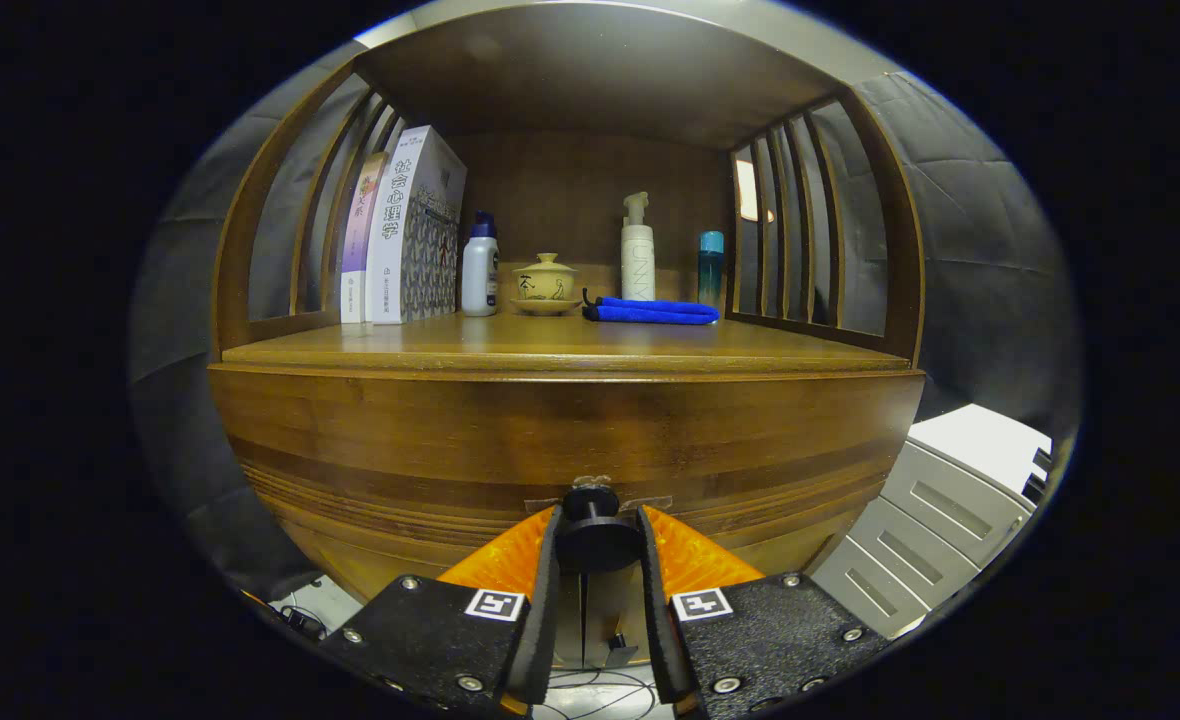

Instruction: Pull open the drawer, take out the items inside it, and place them on the countertop above the cabinet.

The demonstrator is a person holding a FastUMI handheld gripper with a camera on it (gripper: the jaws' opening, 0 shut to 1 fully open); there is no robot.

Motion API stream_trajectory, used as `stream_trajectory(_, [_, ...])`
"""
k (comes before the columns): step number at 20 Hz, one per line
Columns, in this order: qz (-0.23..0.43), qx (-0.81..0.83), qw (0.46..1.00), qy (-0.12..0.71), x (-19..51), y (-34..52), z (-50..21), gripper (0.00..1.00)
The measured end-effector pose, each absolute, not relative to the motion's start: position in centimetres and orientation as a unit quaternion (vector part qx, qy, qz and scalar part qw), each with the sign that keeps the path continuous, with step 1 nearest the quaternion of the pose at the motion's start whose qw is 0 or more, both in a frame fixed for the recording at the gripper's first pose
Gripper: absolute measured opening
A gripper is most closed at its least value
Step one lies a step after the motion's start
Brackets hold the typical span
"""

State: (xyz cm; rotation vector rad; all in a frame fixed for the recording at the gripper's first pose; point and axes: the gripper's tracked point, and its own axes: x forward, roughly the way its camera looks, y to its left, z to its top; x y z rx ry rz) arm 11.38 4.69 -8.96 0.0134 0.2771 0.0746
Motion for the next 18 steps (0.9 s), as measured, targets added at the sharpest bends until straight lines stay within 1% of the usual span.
stream_trajectory(18, [0.020, 0.006, 0.989, 0.149, 4.1, 3.7, -8.7, 0.39])
